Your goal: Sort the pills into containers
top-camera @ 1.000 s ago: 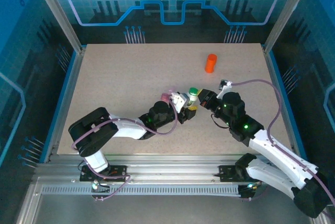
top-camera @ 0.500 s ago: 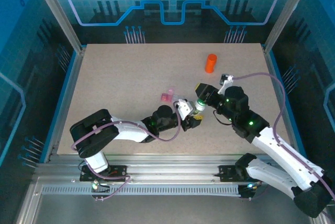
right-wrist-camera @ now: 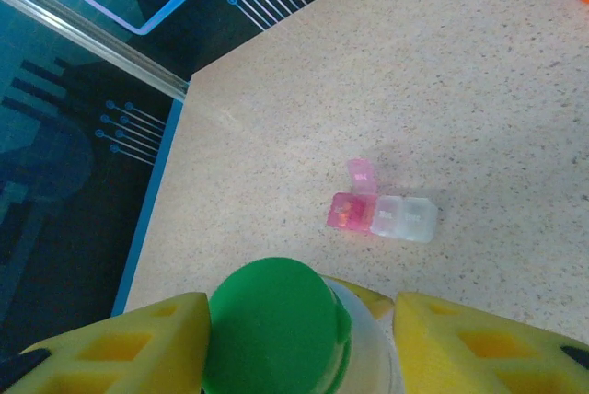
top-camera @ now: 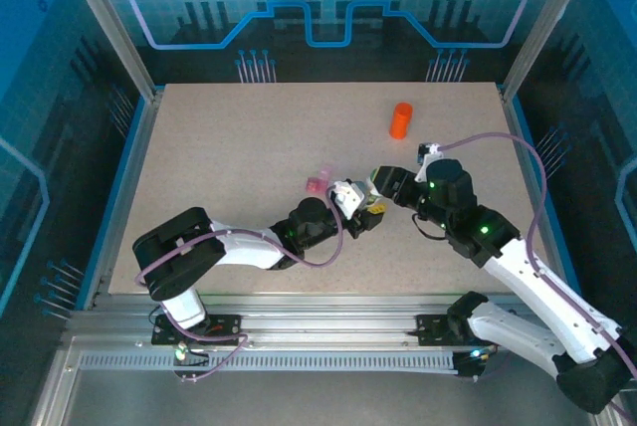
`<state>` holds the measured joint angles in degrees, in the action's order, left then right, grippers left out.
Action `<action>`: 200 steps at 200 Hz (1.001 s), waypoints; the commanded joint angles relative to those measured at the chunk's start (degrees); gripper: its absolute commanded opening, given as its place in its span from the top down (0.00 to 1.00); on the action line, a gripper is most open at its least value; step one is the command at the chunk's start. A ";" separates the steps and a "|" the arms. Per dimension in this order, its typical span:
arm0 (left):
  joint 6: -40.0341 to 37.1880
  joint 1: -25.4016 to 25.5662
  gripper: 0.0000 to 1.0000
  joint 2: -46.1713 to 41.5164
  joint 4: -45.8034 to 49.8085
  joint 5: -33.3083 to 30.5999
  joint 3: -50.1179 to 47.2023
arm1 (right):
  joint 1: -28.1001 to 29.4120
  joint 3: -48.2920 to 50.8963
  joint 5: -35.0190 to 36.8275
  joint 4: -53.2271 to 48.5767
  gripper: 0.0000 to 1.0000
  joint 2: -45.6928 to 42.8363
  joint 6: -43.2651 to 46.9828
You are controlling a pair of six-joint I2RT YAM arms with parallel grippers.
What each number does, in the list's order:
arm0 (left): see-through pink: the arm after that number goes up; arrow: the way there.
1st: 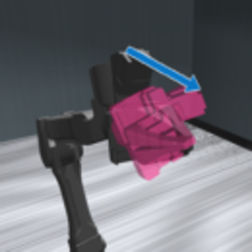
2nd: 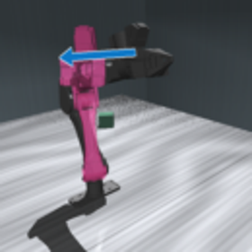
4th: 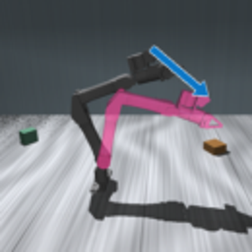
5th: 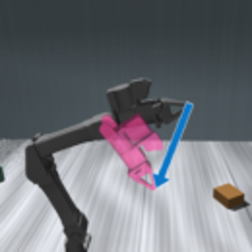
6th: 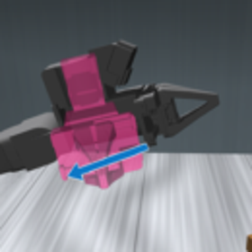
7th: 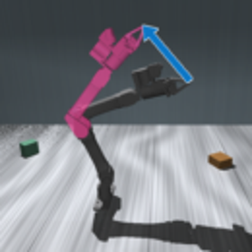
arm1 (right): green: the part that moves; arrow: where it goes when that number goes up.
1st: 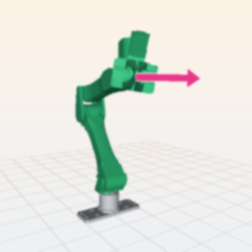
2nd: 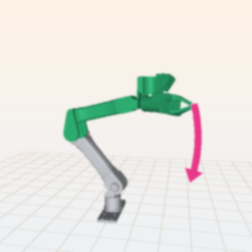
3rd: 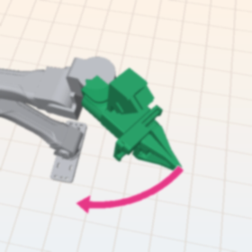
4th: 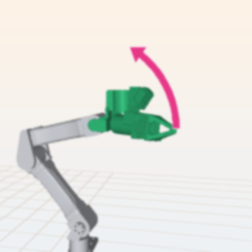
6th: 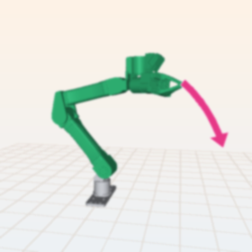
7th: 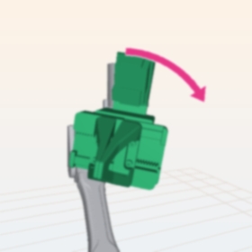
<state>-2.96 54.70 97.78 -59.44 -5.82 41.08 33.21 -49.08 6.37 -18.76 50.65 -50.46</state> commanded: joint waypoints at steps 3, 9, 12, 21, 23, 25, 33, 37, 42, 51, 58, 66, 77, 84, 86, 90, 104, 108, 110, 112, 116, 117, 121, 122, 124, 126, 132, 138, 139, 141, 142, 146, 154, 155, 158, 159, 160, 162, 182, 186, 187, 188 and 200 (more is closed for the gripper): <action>0.08 -0.12 1.00 -0.75 -3.79 0.35 1.85 | -1.48 0.13 -4.81 2.53 0.45 1.62 1.10; -0.02 -0.12 1.00 -0.67 -3.80 0.46 1.91 | -1.57 -0.13 -5.35 2.75 0.45 2.01 1.41; 0.00 -0.12 1.00 -0.67 -3.77 0.54 1.97 | -1.57 -0.23 -5.58 2.83 0.45 2.20 1.49; -0.11 -0.12 1.00 -0.58 -3.60 0.63 2.10 | -1.66 -0.53 -6.07 2.98 0.45 2.56 1.87; -0.11 -0.12 1.00 -0.64 -3.58 0.70 2.15 | -1.66 -0.57 -6.21 3.02 0.45 2.66 1.90; -0.11 -0.12 1.00 -0.52 -3.51 0.77 2.16 | -1.70 -0.58 -6.26 3.05 0.45 2.75 2.00; -0.18 -0.12 1.00 -0.41 -3.19 0.91 2.50 | -1.75 -0.79 -6.73 3.20 0.45 3.04 2.34; -0.26 -0.12 1.00 -0.31 -2.95 1.07 2.63 | -1.77 -0.96 -6.99 3.30 0.45 3.26 2.47; -0.29 -0.12 1.00 -0.18 -2.59 1.12 3.00 | -1.83 -1.00 -7.43 3.28 0.45 3.46 2.74; -0.45 -0.12 1.00 0.09 -2.05 1.27 3.42 | -1.87 -0.98 -8.23 3.56 0.45 3.74 3.08; -0.60 -0.12 1.00 0.21 -1.70 1.47 3.77 | -1.92 -0.97 -8.79 3.77 0.46 4.05 3.32; -0.64 -0.12 1.00 0.30 -1.36 1.56 4.00 | -1.94 -1.80 -9.22 3.74 0.46 4.24 3.26; -0.79 -0.12 1.00 0.37 -0.67 1.85 4.57 | -1.92 -2.90 -9.53 3.67 0.47 4.44 3.44; -0.96 -0.12 1.00 0.38 -0.05 2.28 4.92 | -1.92 -3.03 -9.47 3.50 0.49 4.41 3.48; -0.99 -0.12 1.00 0.39 0.12 2.39 5.03 | -1.92 -3.04 -9.34 3.41 0.50 4.38 3.45; -1.08 -0.11 1.00 0.35 0.47 2.62 5.18 | -1.99 -2.97 -9.08 3.31 0.52 4.39 3.44; -1.32 -0.12 1.00 0.26 1.27 3.48 5.79 | -1.90 -2.48 -7.91 3.29 0.66 4.03 3.37; -1.34 -0.12 1.00 0.31 1.38 3.74 5.83 | -1.90 -2.32 -7.59 3.38 0.69 3.94 3.25; -1.34 -0.14 1.00 0.29 1.42 3.88 5.96 | -1.92 -2.22 -7.42 3.43 0.71 3.93 3.17; -1.34 -0.12 1.00 0.30 1.49 4.00 5.95 | -1.90 -2.13 -7.32 3.46 0.72 3.86 3.06; -1.32 -0.12 1.00 0.31 1.51 4.33 6.04 | -1.99 -1.87 -7.08 3.67 0.74 3.77 2.88; -1.33 -0.12 1.00 0.31 1.56 4.38 6.03 | -2.00 -1.80 -6.99 3.70 0.74 3.76 2.85; -1.29 -0.12 1.00 0.28 1.67 4.77 6.10 | -2.01 -1.64 -6.86 3.99 0.75 3.71 2.57; -1.27 -0.12 1.00 0.29 1.68 4.90 6.15 | -2.05 -1.64 -6.84 4.13 0.76 3.69 2.48; -1.31 -0.12 1.00 0.28 1.67 5.18 6.19 | -2.09 -1.63 -6.88 4.34 0.77 3.71 2.34; -1.34 -0.12 1.00 0.26 1.71 5.47 6.20 | -2.18 -1.63 -6.89 4.61 0.79 3.68 2.13; -1.40 -0.09 1.00 0.18 1.88 6.66 6.40 | -2.34 0.16 -7.25 5.87 0.84 3.58 1.50; -1.55 -0.12 1.00 0.20 2.03 8.50 6.47 | -2.66 1.20 -7.94 7.70 0.89 3.49 0.68; -1.58 -0.12 1.00 0.21 2.04 8.83 6.51 | -2.73 1.45 -8.08 8.05 0.90 3.45 0.52; -1.67 -0.12 1.00 0.17 2.00 9.48 6.50 | -2.85 1.82 -8.36 8.70 0.92 3.41 0.18; -1.68 -0.12 1.00 0.15 2.02 9.80 6.53 | -2.91 2.07 -8.51 9.16 0.93 3.36 -0.08; -1.82 -0.12 1.00 0.22 2.05 11.57 6.55 | -3.23 3.07 -9.10 10.89 0.96 3.27 -0.99; -1.70 -0.14 1.00 0.22 1.95 14.47 6.54 | -4.03 5.27 -10.64 15.16 1.00 2.98 -2.98; -1.70 -0.08 1.00 0.22 1.91 14.80 6.50 | -4.12 5.51 -10.84 15.82 1.00 2.97 -3.20; -1.63 -0.11 1.00 0.22 1.81 15.86 6.47 | -4.38 6.41 -11.53 17.70 1.00 2.96 -3.88; -1.62 -0.11 1.00 0.18 1.80 16.25 6.47 | -4.47 6.74 -11.72 18.32 1.00 2.96 -4.09; -1.57 -0.12 1.00 0.20 1.75 16.57 6.47 | -4.52 6.99 -12.03 18.94 1.00 2.96 -4.28; -1.53 -0.12 1.00 0.22 1.71 17.17 6.47 | -4.72 7.60 -12.42 20.21 1.00 2.96 -4.78; -0.84 -0.12 1.00 -0.04 1.80 21.33 6.30 | -6.89 10.31 -16.03 26.26 1.00 4.28 -8.49; -0.65 -0.07 1.00 -0.19 2.06 21.13 6.27 | -7.09 10.25 -16.35 25.94 1.00 4.44 -8.47; -0.65 -0.09 1.00 -0.20 2.10 21.04 6.19 | -7.14 10.24 -16.37 25.82 1.00 4.53 -8.45; -0.64 -0.11 1.00 -0.21 2.12 20.99 6.16 | -7.17 10.19 -16.34 25.72 1.00 4.49 -8.40; -0.72 -0.41 1.00 -0.76 2.59 20.30 5.52 | -7.20 9.74 -14.64 23.26 1.00 3.79 -6.60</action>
<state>-0.73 51.62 98.43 -52.69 1.96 44.53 26.11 -40.53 -4.38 1.54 52.90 -56.40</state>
